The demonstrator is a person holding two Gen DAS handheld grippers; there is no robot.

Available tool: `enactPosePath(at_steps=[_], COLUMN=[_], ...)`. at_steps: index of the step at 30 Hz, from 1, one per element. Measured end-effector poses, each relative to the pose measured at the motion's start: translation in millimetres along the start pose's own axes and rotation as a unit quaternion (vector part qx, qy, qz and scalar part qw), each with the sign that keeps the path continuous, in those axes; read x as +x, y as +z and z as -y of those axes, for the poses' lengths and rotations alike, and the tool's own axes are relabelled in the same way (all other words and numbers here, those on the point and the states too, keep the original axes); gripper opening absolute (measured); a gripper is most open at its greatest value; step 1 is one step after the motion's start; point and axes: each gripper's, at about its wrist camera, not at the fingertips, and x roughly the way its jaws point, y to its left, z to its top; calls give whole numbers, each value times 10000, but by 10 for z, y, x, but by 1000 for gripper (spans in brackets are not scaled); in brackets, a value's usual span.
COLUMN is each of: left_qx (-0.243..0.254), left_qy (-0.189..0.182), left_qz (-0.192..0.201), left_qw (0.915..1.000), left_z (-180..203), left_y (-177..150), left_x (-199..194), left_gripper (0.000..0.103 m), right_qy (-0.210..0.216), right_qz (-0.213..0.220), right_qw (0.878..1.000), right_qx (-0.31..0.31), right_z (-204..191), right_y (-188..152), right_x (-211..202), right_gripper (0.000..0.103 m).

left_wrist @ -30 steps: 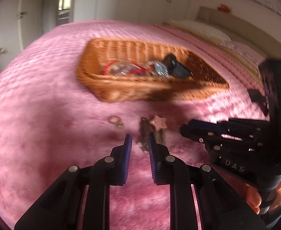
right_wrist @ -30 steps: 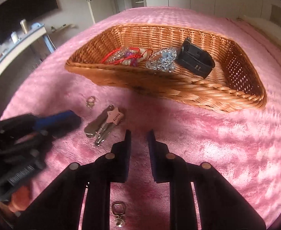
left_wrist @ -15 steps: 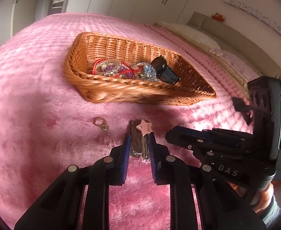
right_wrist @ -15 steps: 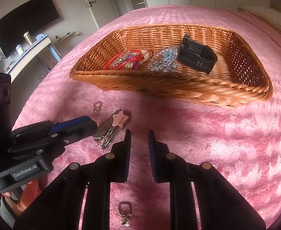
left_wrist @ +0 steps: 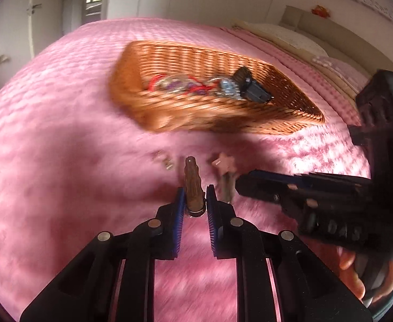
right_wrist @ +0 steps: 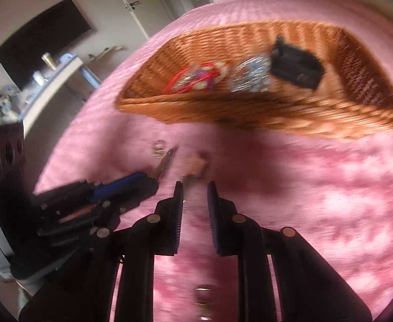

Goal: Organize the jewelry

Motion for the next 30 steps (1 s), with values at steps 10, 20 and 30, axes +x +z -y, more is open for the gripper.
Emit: enactPosePath(at_steps=[10, 20, 30], left_qx=[-550, -362, 167], left_qy=[65, -34, -64], left_qz=[63, 315, 963], left_qw=[9984, 9988, 9952], left_z=[-413, -327, 68], left_y=[-191, -170, -59], left_x=[-301, -421, -840], left_gripper=[15, 15, 15], right_qy=[-728, -1100, -1010], right_qz=[3, 217, 1108], right_qw=[9973, 9898, 9833], right_qx=[108, -880, -1032], right_z=[-197, -543, -480], right_y=[192, -91, -194], right_x=[310, 146, -847], right_gripper=[29, 21, 21])
